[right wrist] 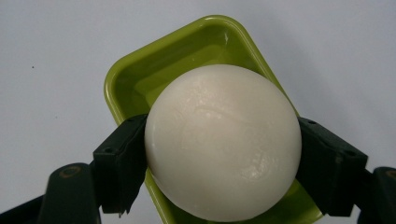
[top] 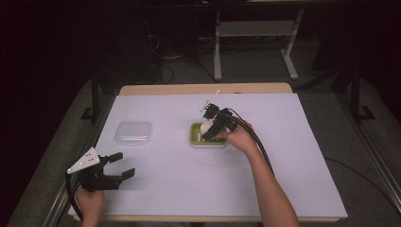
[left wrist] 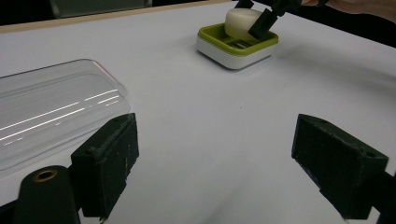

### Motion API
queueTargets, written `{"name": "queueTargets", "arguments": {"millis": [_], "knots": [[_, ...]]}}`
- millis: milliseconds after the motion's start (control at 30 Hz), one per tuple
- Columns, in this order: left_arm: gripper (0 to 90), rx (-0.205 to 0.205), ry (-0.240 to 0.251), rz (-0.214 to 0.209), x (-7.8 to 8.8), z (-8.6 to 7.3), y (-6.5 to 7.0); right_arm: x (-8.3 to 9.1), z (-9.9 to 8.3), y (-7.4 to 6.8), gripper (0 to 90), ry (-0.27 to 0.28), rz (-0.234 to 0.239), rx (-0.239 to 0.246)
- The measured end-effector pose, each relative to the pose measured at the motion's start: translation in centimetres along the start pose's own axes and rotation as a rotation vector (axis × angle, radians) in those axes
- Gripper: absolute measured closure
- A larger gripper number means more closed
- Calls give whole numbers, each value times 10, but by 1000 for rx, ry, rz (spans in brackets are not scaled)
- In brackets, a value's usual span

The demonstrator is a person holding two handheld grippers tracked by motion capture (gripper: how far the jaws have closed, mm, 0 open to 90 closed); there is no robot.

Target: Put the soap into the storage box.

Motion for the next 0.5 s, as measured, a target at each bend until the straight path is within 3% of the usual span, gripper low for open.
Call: {"name": "queueTargets", "arguments": {"millis": [500], "knots": [[145,-1,1,0,0,0,0,-5,-2,0,228,-11,1,-5]]}}
Point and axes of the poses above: each handheld gripper's, and its own axes: x roughly backward along the jaws, z roughly out of its top, y roughly to its right, the point moved 9 cm from there along -x, roughly forward along the jaws, and after that the axes turned 4 degrees about z, right-handed, at the moved point
